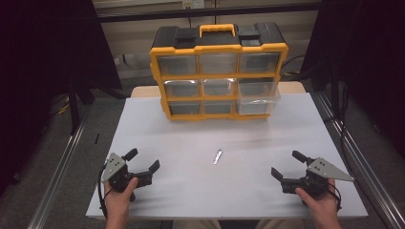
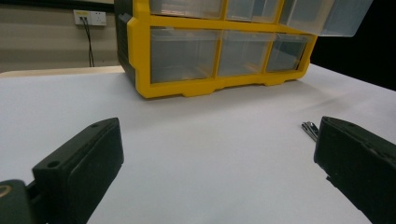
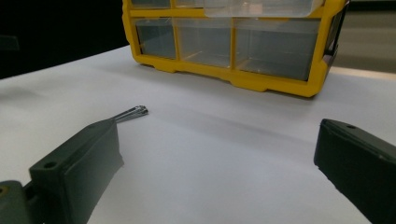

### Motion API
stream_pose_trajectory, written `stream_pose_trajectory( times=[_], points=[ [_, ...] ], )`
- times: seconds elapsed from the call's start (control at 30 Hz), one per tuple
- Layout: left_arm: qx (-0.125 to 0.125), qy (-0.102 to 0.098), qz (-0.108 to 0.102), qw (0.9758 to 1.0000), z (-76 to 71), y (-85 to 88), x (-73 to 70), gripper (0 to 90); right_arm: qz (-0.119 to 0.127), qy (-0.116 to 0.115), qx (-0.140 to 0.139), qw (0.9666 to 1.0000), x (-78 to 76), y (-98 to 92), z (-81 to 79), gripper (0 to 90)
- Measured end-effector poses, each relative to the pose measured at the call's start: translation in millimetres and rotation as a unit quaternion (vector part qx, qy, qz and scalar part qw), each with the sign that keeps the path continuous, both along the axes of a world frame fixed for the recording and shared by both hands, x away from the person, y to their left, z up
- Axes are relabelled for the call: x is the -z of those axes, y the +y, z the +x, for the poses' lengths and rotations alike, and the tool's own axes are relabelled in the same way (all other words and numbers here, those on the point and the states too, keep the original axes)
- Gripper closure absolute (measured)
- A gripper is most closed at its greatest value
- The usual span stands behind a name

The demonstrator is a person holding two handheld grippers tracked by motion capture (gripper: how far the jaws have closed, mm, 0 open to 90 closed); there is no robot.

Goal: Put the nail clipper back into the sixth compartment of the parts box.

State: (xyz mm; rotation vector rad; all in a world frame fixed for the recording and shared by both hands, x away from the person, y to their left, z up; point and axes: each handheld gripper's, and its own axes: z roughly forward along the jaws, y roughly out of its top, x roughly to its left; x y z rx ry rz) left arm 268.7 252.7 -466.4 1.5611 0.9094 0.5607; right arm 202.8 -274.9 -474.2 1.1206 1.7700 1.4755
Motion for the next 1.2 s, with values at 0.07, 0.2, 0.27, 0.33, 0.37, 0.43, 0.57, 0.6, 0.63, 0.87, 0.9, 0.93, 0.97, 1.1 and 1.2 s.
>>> stream_pose_trajectory(
  times=[0.07,0.2,0.27,0.33,0.37,0.43,0.57,0.6,0.63,0.87,0.9,0.93,0.97,1.1,1.2],
  points=[
    [0.003,0.001,0.005,1.0,-0.4,1.2,0.3,1.5,0.006,0.009,0.003,0.9999,-0.3,1.8,0.7,0.1],
    [0.008,0.001,0.019,0.9998,-0.1,1.1,1.6,1.5,-0.007,0.011,-0.003,0.9999,-2.5,6.4,3.8,0.5],
    [0.01,0.004,0.026,0.9996,-1.0,-0.2,2.2,1.5,-0.011,0.009,-0.003,0.9999,-4.0,9.3,5.2,0.4],
    [0.008,0.007,0.025,0.9996,-1.2,-0.5,2.7,1.5,-0.011,0.006,-0.005,0.9999,-5.3,12.1,6.9,0.5],
    [0.008,0.007,0.025,0.9996,-1.2,-0.5,2.7,1.5,-0.016,0.009,-0.007,0.9998,-5.8,13.7,7.8,0.5],
    [0.011,0.007,0.029,0.9995,-1.6,-1.9,2.7,1.5,-0.02,0.011,-0.011,0.9997,-6.4,16.9,9.7,0.2],
    [0.012,0.005,0.028,0.9995,-2.3,-2.8,2.4,1.6,-0.024,0.023,-0.017,0.9993,-7.8,24.8,14.0,0.4],
    [0.011,0.009,0.034,0.9993,-2.5,-2.4,2.9,1.6,-0.023,0.027,-0.016,0.9992,-8.0,27.5,15.6,0.4],
    [0.009,0.009,0.035,0.9993,-2.7,-2.1,3.0,1.6,-0.025,0.031,-0.02,0.999,-8.2,29.9,17.5,0.4],
    [0.007,0.01,0.039,0.9991,-2.3,-0.7,3.0,1.6,-0.035,0.043,-0.026,0.9981,-10.0,41.0,26.2,0.4],
    [0.007,0.01,0.041,0.9991,-2.1,-0.8,3.2,1.6,-0.035,0.043,-0.025,0.9981,-10.6,42.3,27.7,0.4],
    [0.007,0.01,0.041,0.9991,-2.1,-0.8,3.2,1.6,-0.035,0.043,-0.025,0.9981,-10.6,42.3,27.7,0.4],
    [0.011,0.011,0.041,0.999,-1.8,-0.8,3.6,1.6,-0.034,0.044,-0.029,0.998,-11.4,45.3,31.1,0.5],
    [0.013,0.01,0.034,0.9993,-1.2,-2.5,3.3,1.6,-0.038,0.049,-0.035,0.9975,-11.6,52.9,36.5,0.5],
    [0.014,0.009,0.037,0.9992,-0.5,-1.7,3.3,1.6,-0.044,0.054,-0.042,0.9967,-10.9,55.8,39.3,0.5]
  ],
)
